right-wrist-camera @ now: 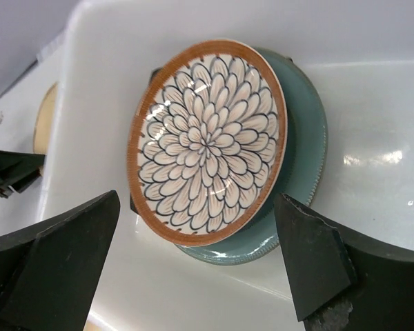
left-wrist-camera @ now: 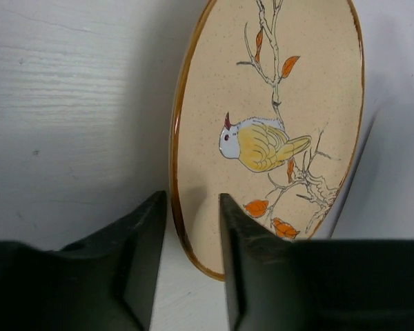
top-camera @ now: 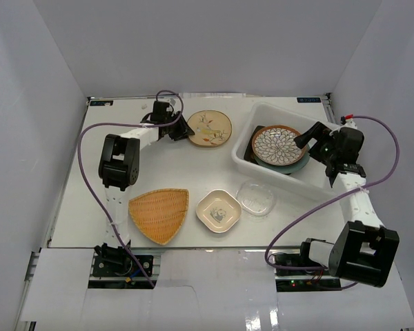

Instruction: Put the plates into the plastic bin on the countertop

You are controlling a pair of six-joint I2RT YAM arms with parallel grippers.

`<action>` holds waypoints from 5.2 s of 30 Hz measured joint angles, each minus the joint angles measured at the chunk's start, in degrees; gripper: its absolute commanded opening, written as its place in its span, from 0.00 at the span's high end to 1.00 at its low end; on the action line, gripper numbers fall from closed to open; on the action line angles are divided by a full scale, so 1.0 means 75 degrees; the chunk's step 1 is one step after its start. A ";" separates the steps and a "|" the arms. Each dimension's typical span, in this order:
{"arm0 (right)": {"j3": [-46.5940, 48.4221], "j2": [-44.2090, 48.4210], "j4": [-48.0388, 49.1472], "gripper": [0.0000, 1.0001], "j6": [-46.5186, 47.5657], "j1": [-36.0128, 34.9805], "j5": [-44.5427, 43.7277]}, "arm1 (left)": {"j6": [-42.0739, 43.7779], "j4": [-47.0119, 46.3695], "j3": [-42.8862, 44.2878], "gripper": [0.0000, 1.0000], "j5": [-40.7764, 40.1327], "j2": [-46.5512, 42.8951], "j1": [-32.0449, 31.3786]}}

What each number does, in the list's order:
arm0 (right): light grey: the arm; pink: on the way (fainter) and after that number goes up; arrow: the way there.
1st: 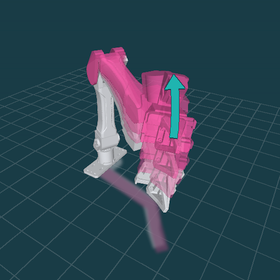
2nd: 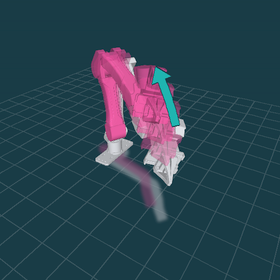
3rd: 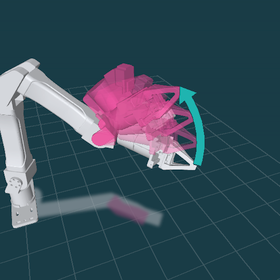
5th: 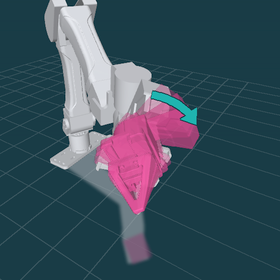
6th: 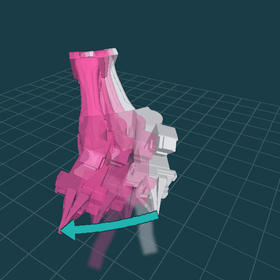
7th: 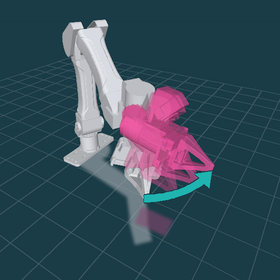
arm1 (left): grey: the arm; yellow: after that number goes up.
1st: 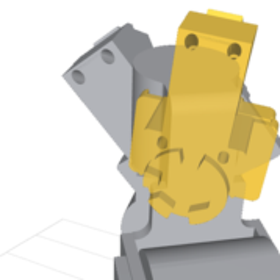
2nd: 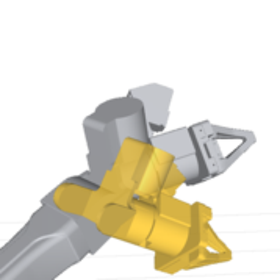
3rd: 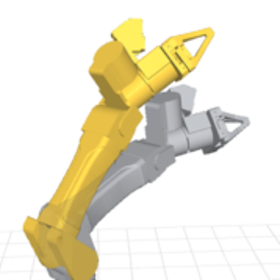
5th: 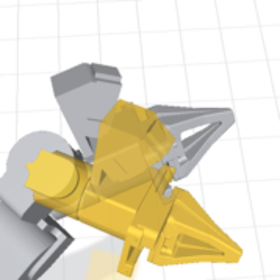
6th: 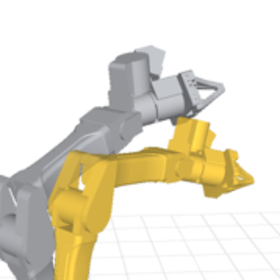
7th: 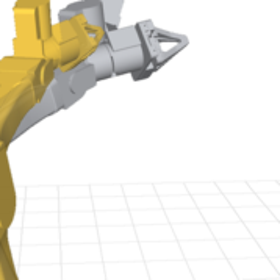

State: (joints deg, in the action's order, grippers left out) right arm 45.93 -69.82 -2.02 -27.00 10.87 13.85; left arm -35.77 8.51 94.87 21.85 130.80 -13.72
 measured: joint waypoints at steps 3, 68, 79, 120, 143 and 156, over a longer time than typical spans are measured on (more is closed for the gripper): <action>0.0000 0.0595 -0.0006 0.02 0.0058 -0.0003 -0.0017 | -0.0082 -0.0003 0.0017 0.95 -0.0105 0.0035 0.0000; 0.0997 -0.0597 -0.0114 0.92 -0.1040 0.0425 0.0892 | 0.0845 0.0090 -0.6531 0.02 0.2253 -1.0241 -0.0909; 0.1008 -0.1714 -0.0871 0.67 -0.0458 0.0338 0.0326 | 0.2022 0.0411 -0.6988 0.02 0.1224 -1.1156 -0.1775; 0.3010 -0.5680 0.0364 0.63 0.0274 -0.8422 0.0982 | 0.1789 0.1434 -0.7201 0.02 -0.4998 -1.2753 -0.1591; 0.1425 -0.0242 0.1259 0.92 -0.0542 -0.3777 0.0017 | 0.0790 0.2063 -0.6286 0.02 0.0245 -1.1954 -0.1582; -0.0498 0.0251 0.0577 0.62 -0.0743 0.0271 -0.0052 | -0.0254 0.0866 -0.8320 0.03 -0.0463 -0.9177 -0.2658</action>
State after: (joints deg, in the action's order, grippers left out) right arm 42.19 -67.94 2.31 -32.58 12.91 13.45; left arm -37.67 15.00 32.47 18.37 61.98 -33.65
